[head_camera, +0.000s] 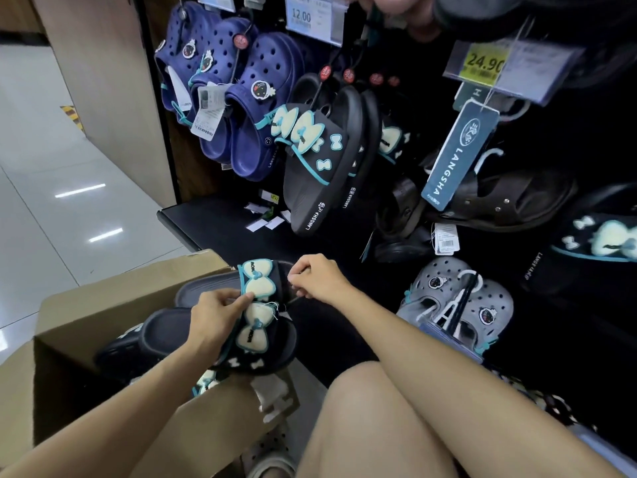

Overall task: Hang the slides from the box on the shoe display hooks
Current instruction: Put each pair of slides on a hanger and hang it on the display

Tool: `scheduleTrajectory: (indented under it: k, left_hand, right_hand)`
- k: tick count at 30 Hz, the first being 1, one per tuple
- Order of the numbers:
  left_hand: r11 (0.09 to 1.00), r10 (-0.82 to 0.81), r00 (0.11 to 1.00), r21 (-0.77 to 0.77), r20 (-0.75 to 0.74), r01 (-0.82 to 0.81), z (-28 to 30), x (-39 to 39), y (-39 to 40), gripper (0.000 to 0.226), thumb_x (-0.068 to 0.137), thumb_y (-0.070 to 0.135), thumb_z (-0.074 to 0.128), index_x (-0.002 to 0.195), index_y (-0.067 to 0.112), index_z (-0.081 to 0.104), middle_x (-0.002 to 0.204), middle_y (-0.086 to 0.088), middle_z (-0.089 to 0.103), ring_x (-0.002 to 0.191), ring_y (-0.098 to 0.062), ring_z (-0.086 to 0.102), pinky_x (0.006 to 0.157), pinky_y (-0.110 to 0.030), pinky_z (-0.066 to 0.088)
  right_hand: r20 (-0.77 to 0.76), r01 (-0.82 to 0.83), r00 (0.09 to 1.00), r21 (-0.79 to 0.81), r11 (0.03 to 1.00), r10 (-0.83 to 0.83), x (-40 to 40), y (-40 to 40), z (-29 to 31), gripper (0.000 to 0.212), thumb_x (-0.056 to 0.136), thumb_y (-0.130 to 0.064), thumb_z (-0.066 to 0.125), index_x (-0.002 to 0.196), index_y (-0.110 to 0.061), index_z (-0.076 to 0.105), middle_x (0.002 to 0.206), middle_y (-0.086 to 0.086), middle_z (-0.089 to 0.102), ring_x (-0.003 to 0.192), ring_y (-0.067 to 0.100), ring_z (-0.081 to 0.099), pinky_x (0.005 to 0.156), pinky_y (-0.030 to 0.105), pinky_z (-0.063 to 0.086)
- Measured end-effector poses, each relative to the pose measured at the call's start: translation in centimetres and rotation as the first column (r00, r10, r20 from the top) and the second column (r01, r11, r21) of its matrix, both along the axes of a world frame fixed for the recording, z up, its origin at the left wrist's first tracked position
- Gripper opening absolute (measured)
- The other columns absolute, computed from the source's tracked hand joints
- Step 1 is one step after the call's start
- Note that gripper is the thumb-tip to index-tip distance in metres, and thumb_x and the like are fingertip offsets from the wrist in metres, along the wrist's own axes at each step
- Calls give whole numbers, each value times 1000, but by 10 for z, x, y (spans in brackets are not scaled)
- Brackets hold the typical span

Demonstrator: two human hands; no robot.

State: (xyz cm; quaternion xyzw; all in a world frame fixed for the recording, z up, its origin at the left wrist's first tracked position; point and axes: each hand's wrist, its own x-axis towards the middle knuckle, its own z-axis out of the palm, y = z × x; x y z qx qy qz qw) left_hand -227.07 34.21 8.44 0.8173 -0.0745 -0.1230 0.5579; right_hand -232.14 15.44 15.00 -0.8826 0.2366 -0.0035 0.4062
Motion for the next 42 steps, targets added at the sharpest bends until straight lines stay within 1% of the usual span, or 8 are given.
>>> scheduleTrajectory:
  k: [4, 14, 18, 25, 28, 34, 38, 42]
  left_hand:
    - [999, -34, 999, -37, 33, 35, 14, -7, -4, 19, 87, 35, 71, 91, 18, 78, 83, 1, 74, 79, -10, 65, 64, -22, 44]
    - [978, -206, 975, -28, 84, 209, 25, -23, -23, 17, 87, 35, 69, 93, 22, 78, 80, 9, 76, 84, -11, 70, 80, -35, 54]
    - [969, -248, 963, 13, 102, 248, 30, -28, -32, 14, 88, 33, 69, 93, 23, 77, 80, 13, 74, 80, -4, 68, 68, -22, 49]
    - [939, -338, 938, 96, 69, 331, 32, -22, -32, 10, 89, 36, 67, 88, 29, 75, 77, 15, 73, 75, -3, 65, 62, -19, 43]
    - [937, -345, 937, 77, 47, 341, 32, -19, -35, 9, 88, 34, 69, 90, 28, 75, 78, 15, 73, 72, 0, 66, 62, -18, 46]
    - [916, -394, 919, 73, -30, 395, 26, -7, -49, 14, 83, 42, 73, 81, 29, 78, 84, -2, 76, 89, -21, 69, 89, -46, 52]
    - [919, -391, 904, -19, -171, 393, 26, -9, -62, 10, 88, 30, 70, 82, 23, 74, 85, -4, 74, 85, -21, 67, 84, -36, 52]
    - [928, -370, 880, -74, -296, 365, 24, -16, -74, 7, 90, 25, 67, 88, 19, 69, 87, -5, 69, 82, -17, 64, 74, -25, 51]
  right_hand:
    - [13, 18, 1000, 18, 1000, -18, -34, -11, -1, 12, 83, -11, 64, 79, -20, 70, 67, -5, 70, 72, 16, 74, 83, 36, 60]
    - [3, 141, 990, 103, 985, -142, -103, -31, -25, 12, 90, -13, 62, 91, -12, 73, 75, -2, 72, 74, 13, 71, 76, 32, 59]
    - [-53, 214, 977, 147, 966, -208, -126, -44, -47, 13, 93, -13, 60, 92, -12, 73, 80, 0, 72, 71, 9, 67, 71, 24, 56]
    - [-166, 308, 943, 111, 945, -288, -162, -59, -93, 14, 95, -11, 59, 90, -13, 72, 78, 0, 70, 64, 8, 64, 59, 13, 48]
    - [-220, 360, 917, 92, 928, -333, -176, -65, -117, 18, 93, -9, 59, 82, -16, 71, 73, -3, 69, 63, 10, 63, 67, 22, 52]
    - [-285, 535, 818, 58, 843, -500, -206, -73, -161, 24, 87, -13, 59, 71, -28, 68, 77, -4, 72, 69, 16, 69, 66, 23, 53]
    - [-303, 609, 761, 30, 793, -574, -222, -84, -185, 23, 86, -16, 61, 69, -30, 66, 84, -2, 73, 84, 24, 71, 79, 34, 58]
    - [-305, 625, 739, -21, 780, -601, -235, -95, -196, 15, 91, -20, 66, 84, -31, 59, 91, -2, 73, 93, 22, 69, 82, 28, 52]
